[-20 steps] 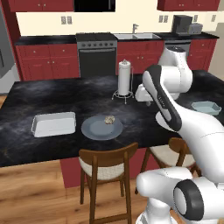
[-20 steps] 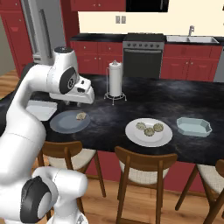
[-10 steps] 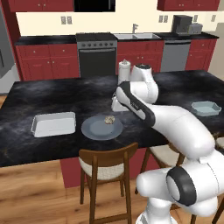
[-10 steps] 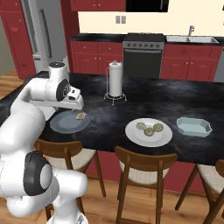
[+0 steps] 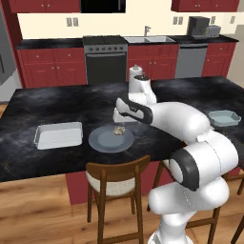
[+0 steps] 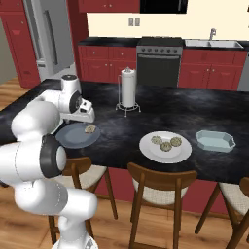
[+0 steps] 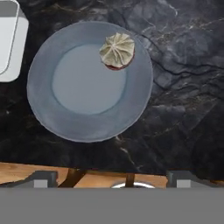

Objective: Place two dumplings into each of the tupperware containers and then place the containers in the fridge.

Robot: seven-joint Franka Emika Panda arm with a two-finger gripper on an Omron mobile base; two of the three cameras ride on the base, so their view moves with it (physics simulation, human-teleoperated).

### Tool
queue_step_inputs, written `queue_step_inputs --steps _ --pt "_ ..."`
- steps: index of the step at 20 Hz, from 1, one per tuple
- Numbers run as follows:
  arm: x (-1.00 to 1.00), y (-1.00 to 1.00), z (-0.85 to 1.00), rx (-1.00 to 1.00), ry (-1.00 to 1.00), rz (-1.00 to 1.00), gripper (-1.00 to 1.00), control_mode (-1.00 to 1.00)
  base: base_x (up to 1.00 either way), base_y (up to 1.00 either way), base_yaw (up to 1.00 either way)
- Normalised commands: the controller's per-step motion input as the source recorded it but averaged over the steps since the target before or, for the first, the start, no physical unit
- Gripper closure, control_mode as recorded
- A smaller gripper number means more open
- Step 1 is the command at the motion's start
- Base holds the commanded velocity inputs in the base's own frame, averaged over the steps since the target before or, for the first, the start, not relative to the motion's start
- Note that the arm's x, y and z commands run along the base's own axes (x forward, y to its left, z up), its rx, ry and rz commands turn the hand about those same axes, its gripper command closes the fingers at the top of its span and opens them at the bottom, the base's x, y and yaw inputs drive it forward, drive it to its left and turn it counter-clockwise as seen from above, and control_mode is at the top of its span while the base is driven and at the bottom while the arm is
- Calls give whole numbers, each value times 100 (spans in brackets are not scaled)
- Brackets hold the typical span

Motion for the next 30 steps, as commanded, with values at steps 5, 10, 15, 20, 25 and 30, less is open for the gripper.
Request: queue_step_inputs --steps 5,10,15,20,25,30 --pt "62 0 -42 0 0 0 -100 -100 0 0 0" --pt "53 0 -49 0 1 0 -100 -100 0 0 0" --pt "47 0 -38 0 1 0 -100 -100 0 0 0" --pt "25 0 -19 0 1 0 -100 -100 0 0 0" --pt "33 5 -24 0 3 0 -100 -100 0 0 0" --pt "29 2 -15 0 0 0 -100 -100 0 0 0"
